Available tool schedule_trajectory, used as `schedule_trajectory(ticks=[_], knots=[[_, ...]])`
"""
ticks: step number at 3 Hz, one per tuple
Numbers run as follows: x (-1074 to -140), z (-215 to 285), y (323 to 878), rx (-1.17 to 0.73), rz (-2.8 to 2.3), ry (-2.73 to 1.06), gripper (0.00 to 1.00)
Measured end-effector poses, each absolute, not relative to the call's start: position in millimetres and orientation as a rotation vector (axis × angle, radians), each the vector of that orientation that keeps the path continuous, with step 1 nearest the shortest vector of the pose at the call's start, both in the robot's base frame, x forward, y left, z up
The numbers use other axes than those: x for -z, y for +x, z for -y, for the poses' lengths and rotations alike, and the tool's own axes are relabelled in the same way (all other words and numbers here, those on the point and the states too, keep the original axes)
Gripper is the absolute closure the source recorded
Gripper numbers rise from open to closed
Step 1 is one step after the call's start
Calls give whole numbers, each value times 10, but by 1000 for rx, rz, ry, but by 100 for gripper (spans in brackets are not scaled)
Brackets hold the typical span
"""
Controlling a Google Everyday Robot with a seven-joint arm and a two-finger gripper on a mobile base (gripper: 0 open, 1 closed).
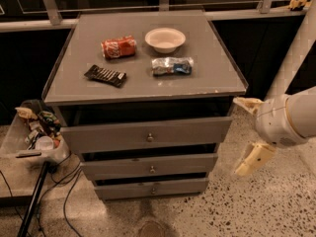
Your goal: Open middle drawer
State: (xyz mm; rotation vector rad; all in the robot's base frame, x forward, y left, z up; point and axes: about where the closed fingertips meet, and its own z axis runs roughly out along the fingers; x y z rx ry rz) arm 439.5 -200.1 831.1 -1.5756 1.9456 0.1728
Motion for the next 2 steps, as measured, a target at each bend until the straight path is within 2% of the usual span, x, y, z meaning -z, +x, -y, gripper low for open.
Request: schedule_trajectory(ticks=[2], knots=[[-7508, 1709, 4421, -417, -1950, -1623, 0]])
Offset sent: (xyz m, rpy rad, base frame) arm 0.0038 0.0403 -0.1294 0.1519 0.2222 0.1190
